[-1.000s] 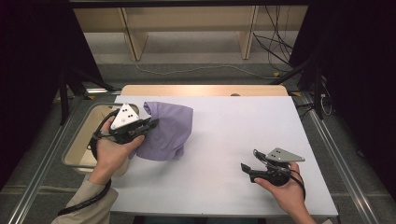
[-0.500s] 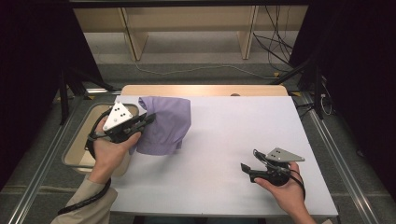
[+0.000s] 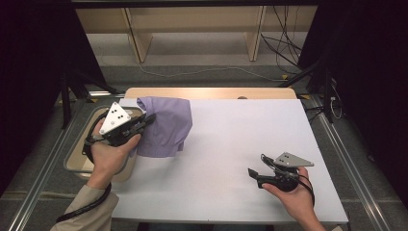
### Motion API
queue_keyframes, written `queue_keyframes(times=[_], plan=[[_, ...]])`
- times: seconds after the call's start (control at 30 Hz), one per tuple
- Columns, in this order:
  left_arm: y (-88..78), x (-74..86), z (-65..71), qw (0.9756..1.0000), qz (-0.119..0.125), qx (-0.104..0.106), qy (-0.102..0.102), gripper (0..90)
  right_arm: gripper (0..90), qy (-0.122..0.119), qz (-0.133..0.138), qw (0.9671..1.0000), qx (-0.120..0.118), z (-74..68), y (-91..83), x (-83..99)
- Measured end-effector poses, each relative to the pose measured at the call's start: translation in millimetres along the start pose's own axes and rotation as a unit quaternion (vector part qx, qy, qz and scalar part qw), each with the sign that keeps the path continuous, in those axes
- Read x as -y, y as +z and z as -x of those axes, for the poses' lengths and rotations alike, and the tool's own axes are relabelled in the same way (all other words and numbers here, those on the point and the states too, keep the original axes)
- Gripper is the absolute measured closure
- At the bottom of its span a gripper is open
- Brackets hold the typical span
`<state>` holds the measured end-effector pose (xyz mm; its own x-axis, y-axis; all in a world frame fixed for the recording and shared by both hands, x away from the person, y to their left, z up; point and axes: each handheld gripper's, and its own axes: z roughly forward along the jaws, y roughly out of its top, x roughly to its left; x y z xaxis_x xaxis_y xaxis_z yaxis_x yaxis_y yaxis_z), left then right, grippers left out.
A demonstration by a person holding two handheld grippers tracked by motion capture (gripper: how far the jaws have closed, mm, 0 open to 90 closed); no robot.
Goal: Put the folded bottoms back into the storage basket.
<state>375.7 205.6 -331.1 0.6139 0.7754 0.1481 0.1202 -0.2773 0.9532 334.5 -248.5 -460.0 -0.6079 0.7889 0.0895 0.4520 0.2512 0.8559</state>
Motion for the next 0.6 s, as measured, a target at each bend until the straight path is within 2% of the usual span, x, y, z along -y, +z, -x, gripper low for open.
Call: queue_keyframes(times=[0.6], plan=[[-7.4,-0.7,-7.4,1.0000,-0.001,-0.007,-0.002,83.4,26.1,0.001,0.002,1.0000,0.000,0.2,-0.4,0.1]])
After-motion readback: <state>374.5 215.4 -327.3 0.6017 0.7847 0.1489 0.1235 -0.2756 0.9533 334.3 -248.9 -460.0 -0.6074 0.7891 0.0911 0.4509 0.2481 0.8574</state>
